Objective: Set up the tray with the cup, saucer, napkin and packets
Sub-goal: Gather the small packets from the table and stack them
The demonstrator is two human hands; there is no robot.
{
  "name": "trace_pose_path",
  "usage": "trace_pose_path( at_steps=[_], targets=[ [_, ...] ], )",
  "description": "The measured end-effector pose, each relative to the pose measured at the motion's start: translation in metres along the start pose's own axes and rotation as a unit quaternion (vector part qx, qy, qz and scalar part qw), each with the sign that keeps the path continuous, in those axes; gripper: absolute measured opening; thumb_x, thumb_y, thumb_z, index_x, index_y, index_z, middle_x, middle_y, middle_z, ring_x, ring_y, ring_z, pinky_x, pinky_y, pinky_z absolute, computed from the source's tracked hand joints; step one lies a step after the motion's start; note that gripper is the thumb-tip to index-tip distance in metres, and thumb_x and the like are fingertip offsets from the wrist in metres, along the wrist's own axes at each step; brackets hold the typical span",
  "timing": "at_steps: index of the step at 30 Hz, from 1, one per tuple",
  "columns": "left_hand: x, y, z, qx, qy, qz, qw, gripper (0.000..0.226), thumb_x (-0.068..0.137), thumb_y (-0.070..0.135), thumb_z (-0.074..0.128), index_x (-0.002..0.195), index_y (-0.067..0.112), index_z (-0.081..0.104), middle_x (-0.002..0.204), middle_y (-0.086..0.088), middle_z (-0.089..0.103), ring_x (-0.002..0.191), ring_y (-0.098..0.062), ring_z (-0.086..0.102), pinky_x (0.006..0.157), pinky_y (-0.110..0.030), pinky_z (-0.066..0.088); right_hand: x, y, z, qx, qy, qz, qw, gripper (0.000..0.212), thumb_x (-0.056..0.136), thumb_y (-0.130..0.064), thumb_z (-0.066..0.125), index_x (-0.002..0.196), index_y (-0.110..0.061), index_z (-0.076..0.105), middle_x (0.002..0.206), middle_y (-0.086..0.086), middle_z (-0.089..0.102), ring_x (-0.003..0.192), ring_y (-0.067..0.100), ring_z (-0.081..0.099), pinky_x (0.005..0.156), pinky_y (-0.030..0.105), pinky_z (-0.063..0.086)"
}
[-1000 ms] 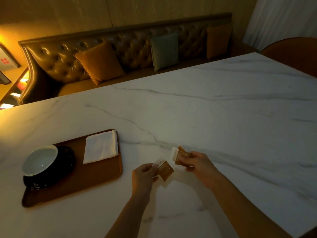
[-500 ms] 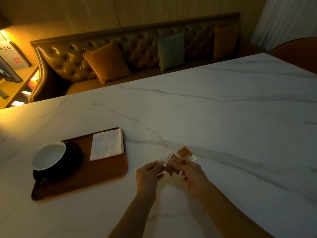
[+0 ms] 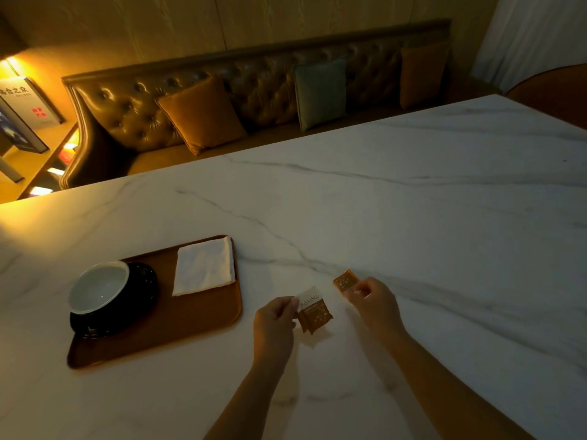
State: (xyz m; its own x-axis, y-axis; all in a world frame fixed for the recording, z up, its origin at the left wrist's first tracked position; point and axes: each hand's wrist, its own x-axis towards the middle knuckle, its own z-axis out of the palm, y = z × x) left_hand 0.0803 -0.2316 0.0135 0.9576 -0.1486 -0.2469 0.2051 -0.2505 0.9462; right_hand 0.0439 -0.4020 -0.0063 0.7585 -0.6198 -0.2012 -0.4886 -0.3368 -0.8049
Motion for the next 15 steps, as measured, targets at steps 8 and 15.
trace_pose_path(
  at_steps=[8, 15],
  targets=[
    [0.005, -0.004, -0.005, 0.055, -0.037, 0.014, 0.998, 0.017, 0.090, 0.017, 0.054, 0.081, 0.017, 0.068, 0.079, -0.007, 0.070, 0.076, -0.023, 0.067, 0.074, -0.044, 0.058, 0.062, -0.009, -0.013, -0.336, -0.218, -0.209, 0.892, 0.060, 0.078, -0.010, 0.064, 0.132, -0.026, 0.044, 0.133, 0.003, 0.044, 0.117, 0.026, 0.044, 0.096, 0.039, 0.042],
    [0.007, -0.014, -0.013, 0.063, -0.026, -0.005, 0.998, 0.019, 0.089, 0.017, 0.055, 0.076, 0.022, 0.068, 0.077, -0.006, 0.070, 0.074, -0.022, 0.067, 0.071, -0.041, 0.057, 0.069, -0.018, -0.016, -0.401, -0.268, -0.201, 0.853, 0.022, 0.076, -0.031, 0.067, 0.089, -0.018, 0.054, 0.095, 0.001, 0.048, 0.078, 0.015, 0.048, 0.067, 0.028, 0.039]
  ],
)
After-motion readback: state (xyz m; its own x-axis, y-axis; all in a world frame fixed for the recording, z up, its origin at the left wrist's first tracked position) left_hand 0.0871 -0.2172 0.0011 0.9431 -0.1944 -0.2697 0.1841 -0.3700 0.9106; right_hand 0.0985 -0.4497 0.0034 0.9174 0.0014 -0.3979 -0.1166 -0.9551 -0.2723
